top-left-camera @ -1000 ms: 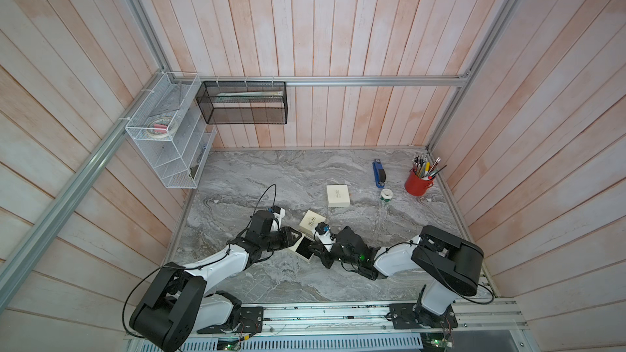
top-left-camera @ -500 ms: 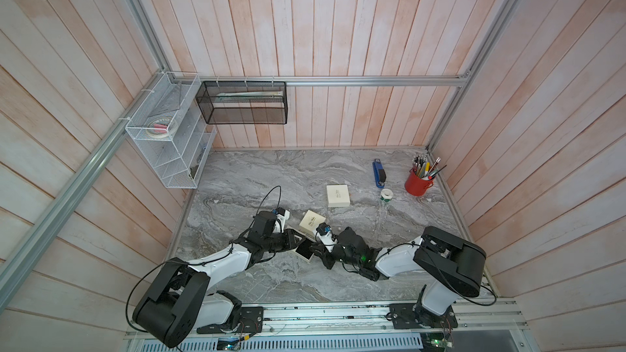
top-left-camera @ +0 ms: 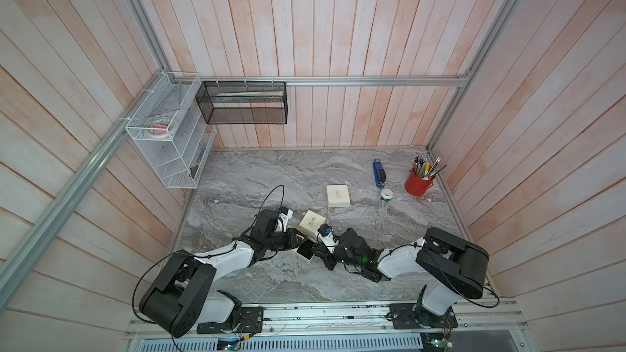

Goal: Place the earrings into the drawer-style jewelry box
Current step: Insert the earring into the inner lining.

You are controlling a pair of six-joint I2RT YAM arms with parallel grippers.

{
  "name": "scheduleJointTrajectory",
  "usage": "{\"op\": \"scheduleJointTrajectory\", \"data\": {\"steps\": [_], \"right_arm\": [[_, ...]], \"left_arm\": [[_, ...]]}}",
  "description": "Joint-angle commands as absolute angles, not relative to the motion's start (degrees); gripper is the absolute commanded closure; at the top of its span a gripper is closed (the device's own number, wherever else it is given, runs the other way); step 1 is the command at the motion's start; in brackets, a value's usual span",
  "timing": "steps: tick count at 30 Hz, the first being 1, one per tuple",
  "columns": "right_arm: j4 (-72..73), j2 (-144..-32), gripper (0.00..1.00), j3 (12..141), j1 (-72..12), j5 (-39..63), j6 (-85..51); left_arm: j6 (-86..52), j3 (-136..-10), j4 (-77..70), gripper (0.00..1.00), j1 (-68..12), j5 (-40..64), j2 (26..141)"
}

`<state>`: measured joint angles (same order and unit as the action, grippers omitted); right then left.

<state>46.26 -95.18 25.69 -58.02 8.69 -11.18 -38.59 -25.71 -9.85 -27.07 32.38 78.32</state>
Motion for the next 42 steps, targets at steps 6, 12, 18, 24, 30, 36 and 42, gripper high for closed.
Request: {"op": "scheduleJointTrajectory", "data": {"steps": [6,12,18,24,30,36,42], "right_arm": [[45.88,-93.81,1.00,24.34,-57.75,8.44,-12.00],[45.73,-93.07,1.00,23.82,-57.75,8.20,-12.11],[45.54,-92.81,1.00,23.59,-57.74,8.18,-12.30],[45.31,-92.55,1.00,23.47,-57.74,8.28,-12.22],[45.08,-91.85,1.00,23.03,-57.79,8.13,-12.13],[44.89,-91.62,1.00,22.75,-57.74,8.26,-12.39],[44.50,-91.23,1.00,22.36,-57.74,8.22,-12.31]], "left_arm": [[-37.35,-25.49,-6.20,0.67,-27.18,29.55,80.00],[-37.35,-25.65,-6.15,0.67,-27.33,29.37,80.18],[-37.27,-25.70,-6.15,0.67,-27.29,29.33,80.51],[-37.13,-25.84,-6.14,0.67,-27.25,29.18,80.64],[-37.11,-25.92,-6.06,0.68,-27.21,29.12,80.77],[-37.09,-25.92,-6.00,0.68,-27.25,29.09,80.81],[-37.09,-25.88,-6.15,0.68,-27.26,28.98,80.81]]}}
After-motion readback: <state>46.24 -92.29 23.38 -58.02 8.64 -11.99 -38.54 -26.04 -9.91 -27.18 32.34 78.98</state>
